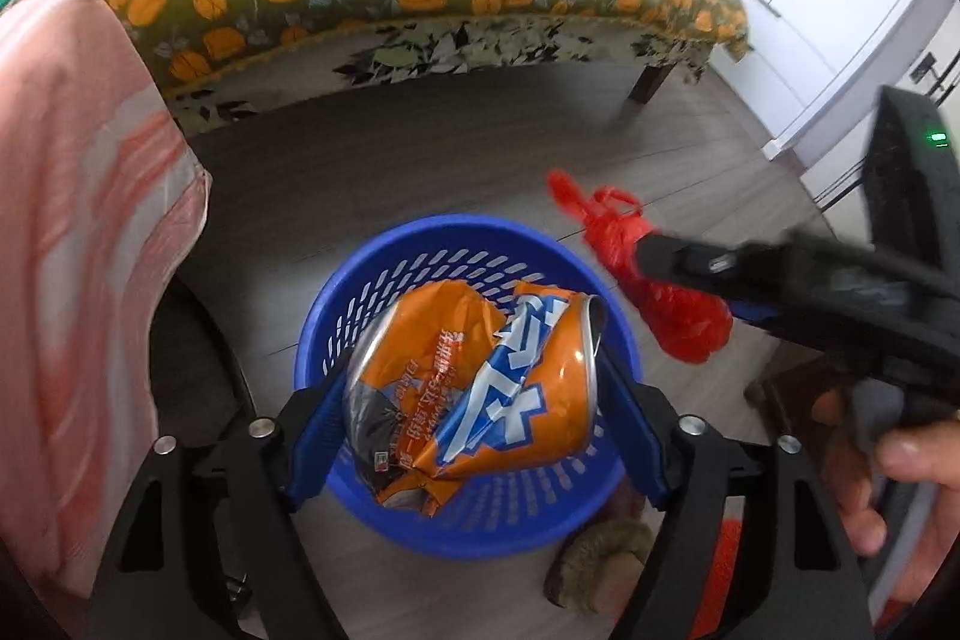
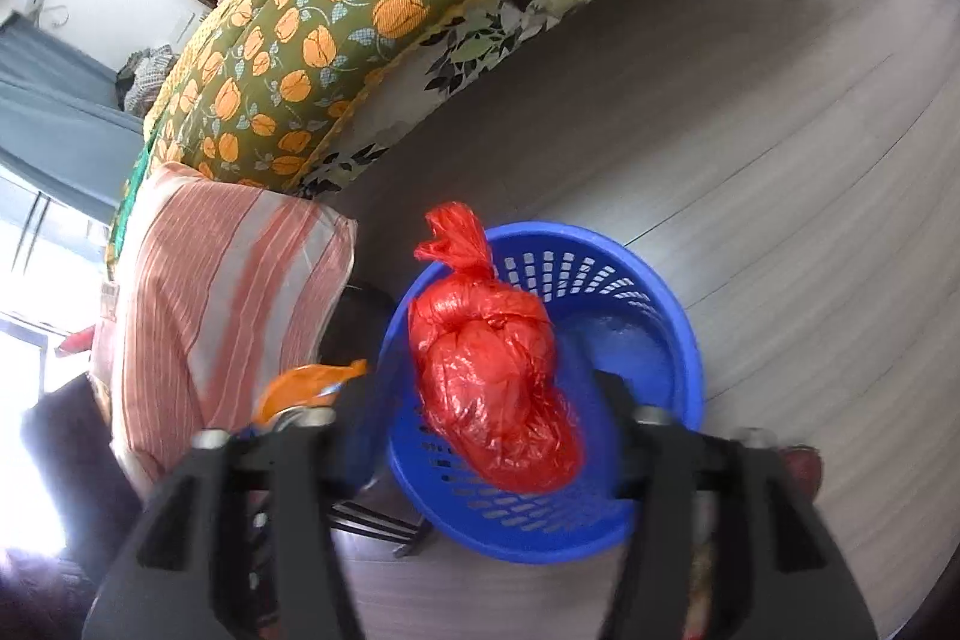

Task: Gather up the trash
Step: 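Carry can and red bag to the blue wastebasket and open both tools, then grasp the black mesh net with the left tool while the right tool grasps the bread stick packet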

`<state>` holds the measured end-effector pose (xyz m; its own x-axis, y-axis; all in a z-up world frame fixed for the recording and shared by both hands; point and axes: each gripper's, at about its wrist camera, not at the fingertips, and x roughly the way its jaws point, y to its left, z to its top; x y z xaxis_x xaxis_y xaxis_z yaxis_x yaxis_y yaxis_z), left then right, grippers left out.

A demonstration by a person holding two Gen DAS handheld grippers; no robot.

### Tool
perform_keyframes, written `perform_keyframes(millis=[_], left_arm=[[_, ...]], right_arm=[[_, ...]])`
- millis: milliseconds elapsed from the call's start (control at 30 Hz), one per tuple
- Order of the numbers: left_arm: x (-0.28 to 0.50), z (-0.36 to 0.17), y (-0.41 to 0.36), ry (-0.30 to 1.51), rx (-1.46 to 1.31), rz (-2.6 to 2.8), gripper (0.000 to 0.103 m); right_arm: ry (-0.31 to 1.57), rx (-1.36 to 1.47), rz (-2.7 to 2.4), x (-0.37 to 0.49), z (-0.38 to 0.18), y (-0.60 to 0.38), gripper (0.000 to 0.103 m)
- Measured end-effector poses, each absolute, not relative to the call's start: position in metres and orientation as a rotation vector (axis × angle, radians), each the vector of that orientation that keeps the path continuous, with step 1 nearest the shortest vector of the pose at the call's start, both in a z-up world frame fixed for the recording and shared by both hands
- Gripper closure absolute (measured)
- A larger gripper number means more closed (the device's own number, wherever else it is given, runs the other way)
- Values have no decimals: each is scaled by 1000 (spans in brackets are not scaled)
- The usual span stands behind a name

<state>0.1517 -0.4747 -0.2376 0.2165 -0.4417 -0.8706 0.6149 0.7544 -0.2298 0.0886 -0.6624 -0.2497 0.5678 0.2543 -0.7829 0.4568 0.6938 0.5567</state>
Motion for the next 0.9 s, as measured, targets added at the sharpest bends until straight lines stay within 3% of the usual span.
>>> perform_keyframes(millis=[233, 567, 900], left_arm=[[142, -218, -460, 1086, 159, -740, 15], [68, -104, -347, 859, 58, -806, 5], [70, -108, -191, 852, 64, -490, 5]], right_arm=[[884, 836, -197, 75, -220, -677, 32], [696, 497, -174, 64, -127, -597, 20], [651, 151, 57, 81, -104, -437, 20]])
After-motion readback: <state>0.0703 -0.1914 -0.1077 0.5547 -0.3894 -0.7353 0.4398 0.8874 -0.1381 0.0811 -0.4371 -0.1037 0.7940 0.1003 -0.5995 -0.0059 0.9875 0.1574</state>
